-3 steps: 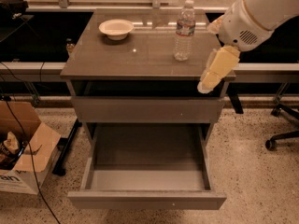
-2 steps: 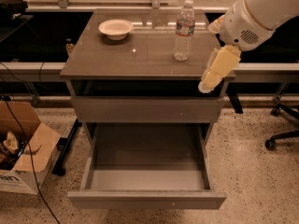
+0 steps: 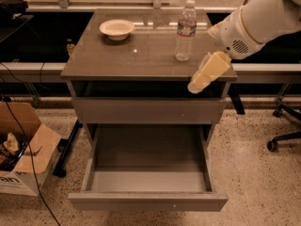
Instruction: Place water bottle into middle drawer
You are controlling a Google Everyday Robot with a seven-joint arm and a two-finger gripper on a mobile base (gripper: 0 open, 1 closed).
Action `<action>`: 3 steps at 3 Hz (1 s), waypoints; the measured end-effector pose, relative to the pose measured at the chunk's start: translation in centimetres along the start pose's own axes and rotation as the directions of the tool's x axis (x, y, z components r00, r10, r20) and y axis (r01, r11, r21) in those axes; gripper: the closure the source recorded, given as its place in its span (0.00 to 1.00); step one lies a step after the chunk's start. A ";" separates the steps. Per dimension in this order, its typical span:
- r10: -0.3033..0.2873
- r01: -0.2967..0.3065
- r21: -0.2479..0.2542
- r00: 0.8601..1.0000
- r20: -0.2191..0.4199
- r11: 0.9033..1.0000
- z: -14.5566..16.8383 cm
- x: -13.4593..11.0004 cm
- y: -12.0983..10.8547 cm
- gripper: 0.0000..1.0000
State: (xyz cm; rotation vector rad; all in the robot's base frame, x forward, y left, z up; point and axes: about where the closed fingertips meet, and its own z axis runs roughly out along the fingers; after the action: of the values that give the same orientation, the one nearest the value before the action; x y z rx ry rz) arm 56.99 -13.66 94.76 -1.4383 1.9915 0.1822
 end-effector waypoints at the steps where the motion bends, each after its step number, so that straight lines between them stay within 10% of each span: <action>1: 0.059 -0.066 0.065 0.993 0.104 0.996 1.8 -0.2 -2.5 0.00; 3: 0.154 -0.191 0.095 0.940 0.303 0.977 4.6 1.2 -7.6 0.00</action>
Offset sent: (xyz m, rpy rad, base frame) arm 0.0994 -0.0311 -0.0242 0.3950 -0.1709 -0.1786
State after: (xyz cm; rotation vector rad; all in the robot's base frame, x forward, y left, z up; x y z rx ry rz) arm 65.46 -15.34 92.49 -1.0879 1.8456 0.3252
